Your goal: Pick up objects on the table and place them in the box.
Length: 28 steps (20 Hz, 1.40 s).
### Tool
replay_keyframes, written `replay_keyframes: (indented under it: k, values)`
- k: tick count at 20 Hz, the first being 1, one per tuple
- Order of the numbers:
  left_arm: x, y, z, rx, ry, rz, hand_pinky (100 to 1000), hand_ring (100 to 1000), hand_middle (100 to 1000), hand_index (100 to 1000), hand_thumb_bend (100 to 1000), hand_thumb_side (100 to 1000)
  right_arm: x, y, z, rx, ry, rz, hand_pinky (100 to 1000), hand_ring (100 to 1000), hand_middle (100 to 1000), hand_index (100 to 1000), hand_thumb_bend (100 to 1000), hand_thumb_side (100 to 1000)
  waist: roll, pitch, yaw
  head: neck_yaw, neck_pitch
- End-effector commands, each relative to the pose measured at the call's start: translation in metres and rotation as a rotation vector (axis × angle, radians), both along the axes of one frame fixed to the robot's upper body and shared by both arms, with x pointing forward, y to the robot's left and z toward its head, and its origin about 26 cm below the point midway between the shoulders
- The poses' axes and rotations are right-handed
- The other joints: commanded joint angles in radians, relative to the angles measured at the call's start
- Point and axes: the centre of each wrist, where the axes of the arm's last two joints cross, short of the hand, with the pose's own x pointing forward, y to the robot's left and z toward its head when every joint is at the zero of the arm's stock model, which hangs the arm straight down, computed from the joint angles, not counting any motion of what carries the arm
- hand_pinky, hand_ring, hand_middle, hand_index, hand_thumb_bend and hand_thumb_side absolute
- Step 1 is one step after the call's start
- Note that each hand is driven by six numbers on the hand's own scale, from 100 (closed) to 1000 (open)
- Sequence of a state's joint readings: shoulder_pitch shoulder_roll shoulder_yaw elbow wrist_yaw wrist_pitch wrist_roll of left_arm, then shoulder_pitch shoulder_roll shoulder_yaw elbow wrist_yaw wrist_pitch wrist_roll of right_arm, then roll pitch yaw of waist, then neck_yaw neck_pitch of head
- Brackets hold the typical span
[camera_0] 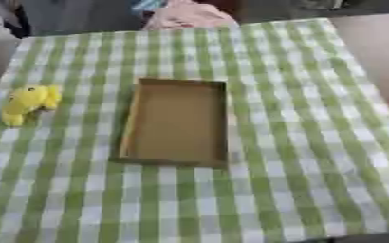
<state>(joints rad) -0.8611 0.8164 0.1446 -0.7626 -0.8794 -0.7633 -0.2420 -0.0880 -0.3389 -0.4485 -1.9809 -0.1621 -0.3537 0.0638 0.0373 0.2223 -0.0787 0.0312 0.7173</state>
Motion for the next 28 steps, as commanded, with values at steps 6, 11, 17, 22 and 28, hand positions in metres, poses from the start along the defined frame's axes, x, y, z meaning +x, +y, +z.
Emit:
replay_keyframes:
  k: [6, 11, 17, 22, 28]
  values:
    - [0.027, -0.030, 0.014, 0.085, 0.019, -0.073, 744, 828, 830, 856, 666, 600, -0.001, 0.000, 0.010, -0.037, -0.017, 0.011, 814, 768, 694, 912, 100, 753, -0.001, -0.019, -0.002, 0.007, 0.005]
    - [0.043, -0.051, 0.010, 0.111, 0.050, -0.113, 764, 842, 845, 866, 666, 504, -0.001, 0.001, 0.010, -0.036, -0.015, 0.016, 814, 768, 693, 911, 100, 754, 0.000, -0.019, -0.004, 0.007, 0.006]
    - [0.050, -0.058, -0.001, 0.136, 0.104, -0.091, 800, 876, 889, 924, 696, 342, 0.000, 0.002, 0.010, -0.037, -0.013, 0.022, 814, 769, 693, 911, 100, 754, 0.000, -0.019, -0.005, 0.005, 0.005]
    - [0.051, -0.056, -0.010, 0.162, 0.127, -0.062, 817, 893, 903, 944, 745, 286, 0.000, 0.002, 0.010, -0.038, -0.012, 0.025, 815, 769, 692, 910, 100, 754, -0.001, -0.019, -0.003, 0.005, 0.005]
    - [0.051, -0.051, -0.023, 0.159, 0.145, -0.016, 817, 893, 888, 950, 743, 320, 0.000, 0.002, 0.010, -0.040, -0.009, 0.028, 815, 769, 691, 910, 100, 755, -0.002, -0.019, -0.001, 0.007, 0.004]
